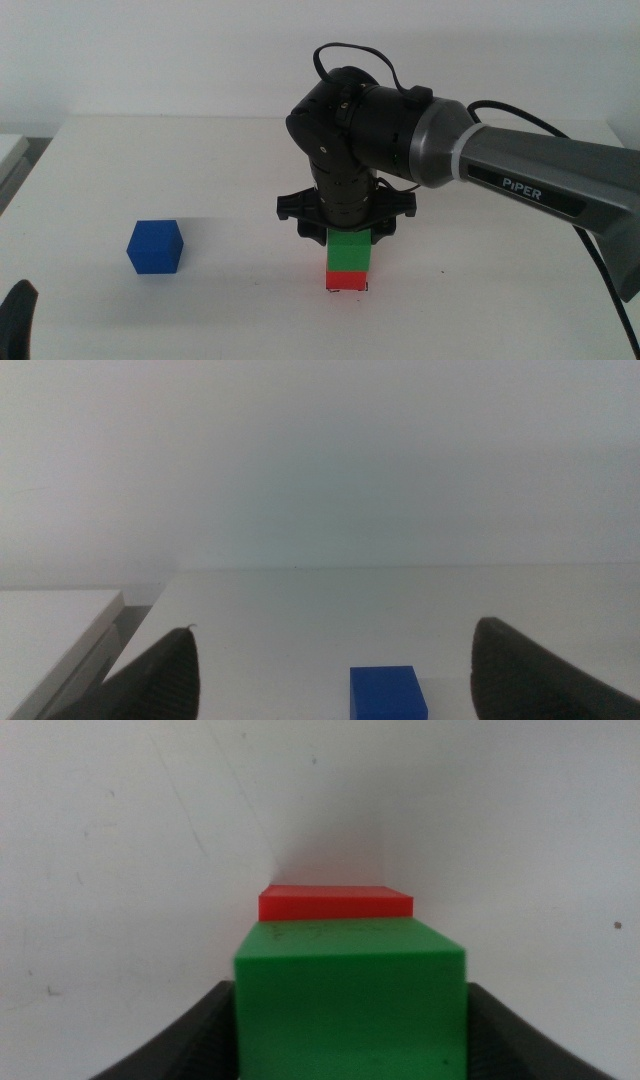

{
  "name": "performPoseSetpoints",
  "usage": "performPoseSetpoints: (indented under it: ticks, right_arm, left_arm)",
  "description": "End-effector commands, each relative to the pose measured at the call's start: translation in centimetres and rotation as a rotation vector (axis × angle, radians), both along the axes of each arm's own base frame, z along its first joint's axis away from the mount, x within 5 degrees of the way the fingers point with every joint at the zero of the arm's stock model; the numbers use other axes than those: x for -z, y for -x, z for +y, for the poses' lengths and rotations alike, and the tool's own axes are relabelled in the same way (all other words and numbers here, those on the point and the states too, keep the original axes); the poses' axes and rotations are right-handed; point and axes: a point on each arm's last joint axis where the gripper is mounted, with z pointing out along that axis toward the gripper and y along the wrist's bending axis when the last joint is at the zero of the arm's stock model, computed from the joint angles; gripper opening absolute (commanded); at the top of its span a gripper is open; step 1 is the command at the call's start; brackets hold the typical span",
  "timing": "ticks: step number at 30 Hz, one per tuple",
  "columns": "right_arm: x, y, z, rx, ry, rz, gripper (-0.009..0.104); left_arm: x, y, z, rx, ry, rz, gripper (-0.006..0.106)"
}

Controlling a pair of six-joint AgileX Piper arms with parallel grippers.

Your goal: Stack red cubes first, then green, then blue cubes in a specific spot.

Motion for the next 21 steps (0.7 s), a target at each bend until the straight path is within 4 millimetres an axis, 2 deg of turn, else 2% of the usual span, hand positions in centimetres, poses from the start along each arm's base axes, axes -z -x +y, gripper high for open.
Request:
performPoseSetpoints:
  ticks: [1,9,12,15,19,21]
  right_arm:
    - [-0.2,0.0,-0.2,-0.013,0.014,-0.004,0.052]
    - [-0.2,0.0,-0.3,-0.027,0.02,-0.005,0.061]
    - [-0.9,0.0,-0.4,-0.074,0.025,-0.017,0.074]
    - [-3.6,0.8,-0.8,-0.1,-0.015,-0.058,0.093]
    - [-8.9,2.5,-2.1,-0.16,-0.078,-0.154,0.093]
    - [-11.2,3.8,-3.5,-0.216,-0.089,-0.193,0.093]
  left_arm:
    - [-0.2,0.0,0.0,-0.003,0.012,-0.018,0.091]
    - [-0.2,0.0,0.0,-0.003,0.012,-0.018,0.091]
    - [-0.2,0.0,0.0,-0.003,0.012,-0.018,0.091]
    - [-0.2,0.0,0.0,-0.003,0.012,-0.018,0.091]
    - [-0.2,0.0,0.0,-0.003,0.012,-0.018,0.091]
    - [-0.2,0.0,0.0,-0.003,0.012,-0.018,0.091]
